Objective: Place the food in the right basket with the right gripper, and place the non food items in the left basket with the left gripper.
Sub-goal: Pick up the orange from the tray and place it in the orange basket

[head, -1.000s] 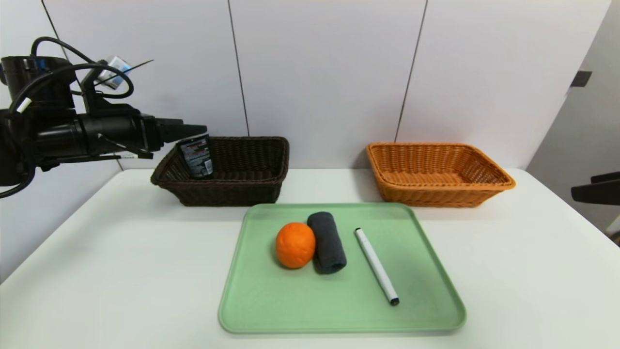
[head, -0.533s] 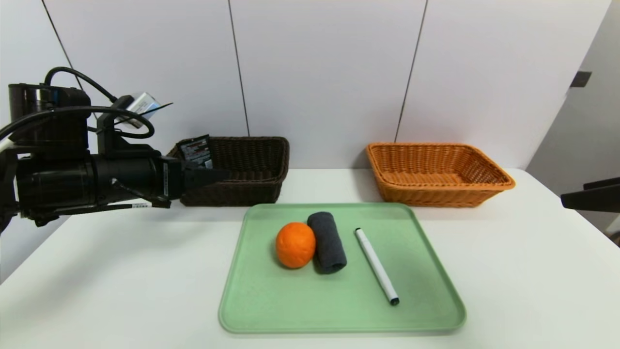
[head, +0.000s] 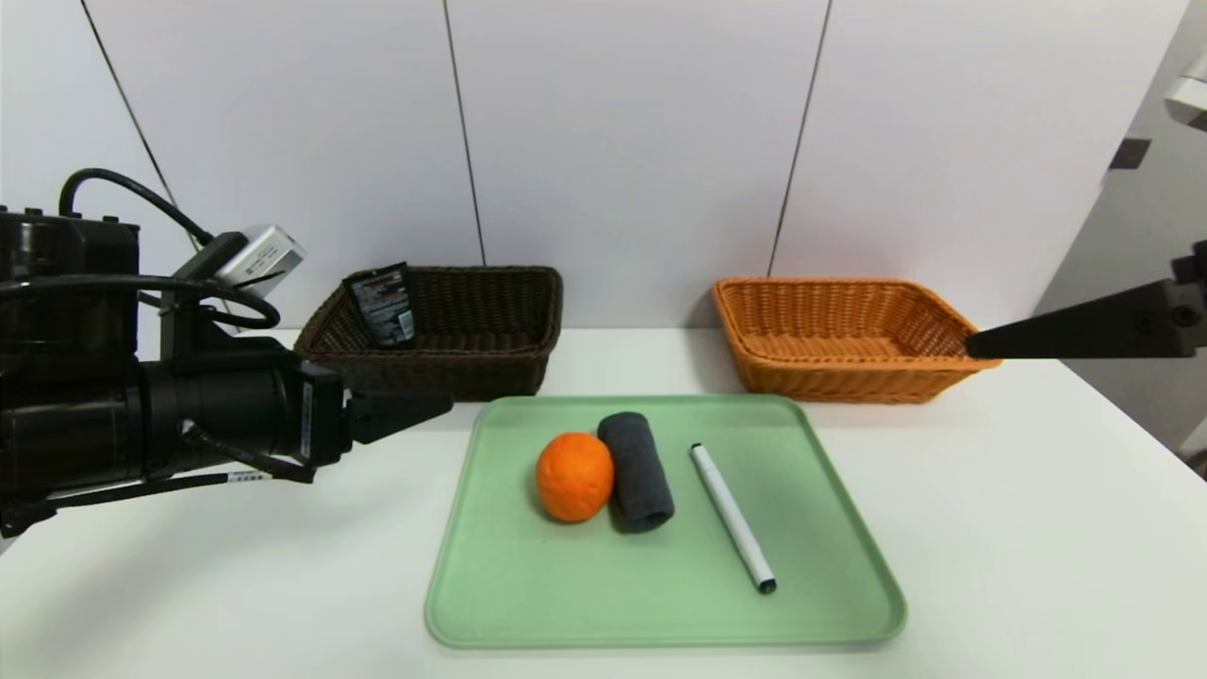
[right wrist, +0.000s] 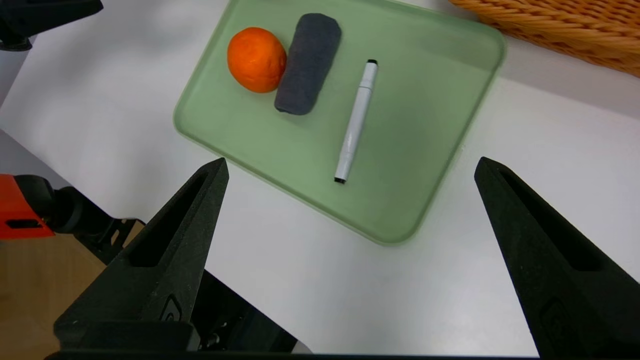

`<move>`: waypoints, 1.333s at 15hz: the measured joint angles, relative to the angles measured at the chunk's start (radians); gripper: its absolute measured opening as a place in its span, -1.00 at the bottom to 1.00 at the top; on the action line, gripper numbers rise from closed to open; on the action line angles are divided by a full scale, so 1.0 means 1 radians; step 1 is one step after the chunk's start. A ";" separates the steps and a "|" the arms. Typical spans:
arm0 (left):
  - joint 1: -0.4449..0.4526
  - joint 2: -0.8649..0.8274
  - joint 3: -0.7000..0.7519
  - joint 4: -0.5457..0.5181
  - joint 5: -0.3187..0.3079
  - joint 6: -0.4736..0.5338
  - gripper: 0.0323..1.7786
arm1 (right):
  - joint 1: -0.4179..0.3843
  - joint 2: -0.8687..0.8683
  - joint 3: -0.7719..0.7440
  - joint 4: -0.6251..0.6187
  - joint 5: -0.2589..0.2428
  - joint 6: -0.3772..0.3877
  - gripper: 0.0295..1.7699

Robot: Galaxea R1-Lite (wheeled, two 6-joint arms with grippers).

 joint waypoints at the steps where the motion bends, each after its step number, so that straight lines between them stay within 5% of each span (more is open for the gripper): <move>1: -0.001 -0.015 0.009 0.019 0.000 0.000 0.89 | 0.026 0.032 -0.011 -0.017 0.000 -0.001 0.92; 12: 0.005 -0.205 -0.065 0.343 0.027 0.027 0.90 | 0.333 0.387 -0.273 -0.048 -0.008 0.001 0.92; 20: 0.009 -0.278 -0.130 0.463 0.054 0.063 0.90 | 0.462 0.650 -0.430 -0.044 -0.095 -0.027 0.92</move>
